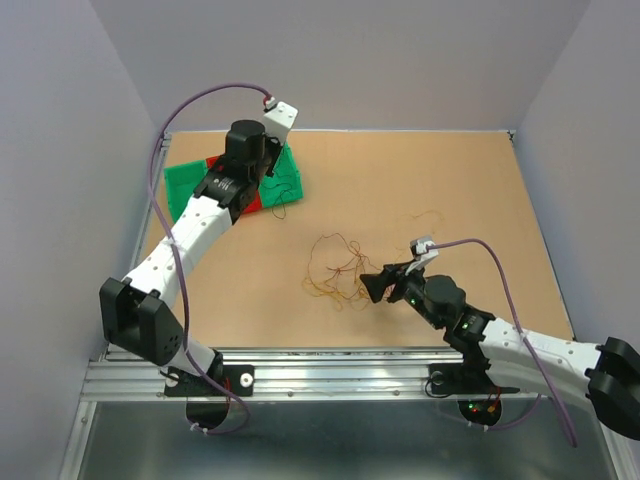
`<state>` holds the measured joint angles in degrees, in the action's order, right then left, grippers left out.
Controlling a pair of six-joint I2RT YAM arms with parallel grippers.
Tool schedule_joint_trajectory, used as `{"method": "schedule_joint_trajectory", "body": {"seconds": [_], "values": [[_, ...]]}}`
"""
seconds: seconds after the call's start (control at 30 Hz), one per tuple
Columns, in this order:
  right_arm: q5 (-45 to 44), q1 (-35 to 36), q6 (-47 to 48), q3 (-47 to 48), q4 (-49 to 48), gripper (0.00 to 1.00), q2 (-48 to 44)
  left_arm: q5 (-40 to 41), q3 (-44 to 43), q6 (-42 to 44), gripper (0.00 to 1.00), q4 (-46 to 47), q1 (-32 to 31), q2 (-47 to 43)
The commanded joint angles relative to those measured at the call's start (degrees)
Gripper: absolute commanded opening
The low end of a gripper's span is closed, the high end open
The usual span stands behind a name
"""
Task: Untangle the cables
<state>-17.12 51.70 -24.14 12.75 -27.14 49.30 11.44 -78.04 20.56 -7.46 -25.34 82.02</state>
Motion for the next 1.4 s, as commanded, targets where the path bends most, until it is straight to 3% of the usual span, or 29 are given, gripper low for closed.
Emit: {"method": "schedule_joint_trajectory", "body": {"seconds": [0.0, 0.13, 0.33, 0.53, 0.7, 1.0, 1.37], "values": [[-0.8, -0.1, 0.4, -1.8, -1.6, 0.80, -1.5, 2.1, -6.0, 1.5, 0.00, 1.8, 2.9, 5.5], [-1.2, -0.2, 0.4, -1.8, -1.2, 0.80, -2.0, 3.4, -13.1, 1.9, 0.00, -0.7, 5.6, 14.1], [-1.7, -0.2, 0.3, -2.5, -0.8, 0.80, -2.9, 0.7, -34.3, -2.3, 0.00, -15.4, 8.4, 30.2], [-1.3, -0.1, 0.1, -3.2, -0.6, 0.80, -4.1, 1.4, -43.9, -5.1, 0.00, -20.4, 8.7, 39.3], [-1.6, -0.1, 0.0, -3.9, 0.1, 0.80, -5.5, 3.1, -45.3, -8.3, 0.00, -21.7, 8.9, 40.9], [-1.3, -0.2, -0.4, -4.4, 0.2, 0.80, -6.8, -1.0, -52.6, -19.2, 0.00, -28.4, 8.8, 45.8], [-1.0, -0.1, -1.1, -4.5, 0.4, 0.80, -7.5, -2.0, -47.6, -31.7, 0.00, -28.0, 8.0, 45.0]]}}
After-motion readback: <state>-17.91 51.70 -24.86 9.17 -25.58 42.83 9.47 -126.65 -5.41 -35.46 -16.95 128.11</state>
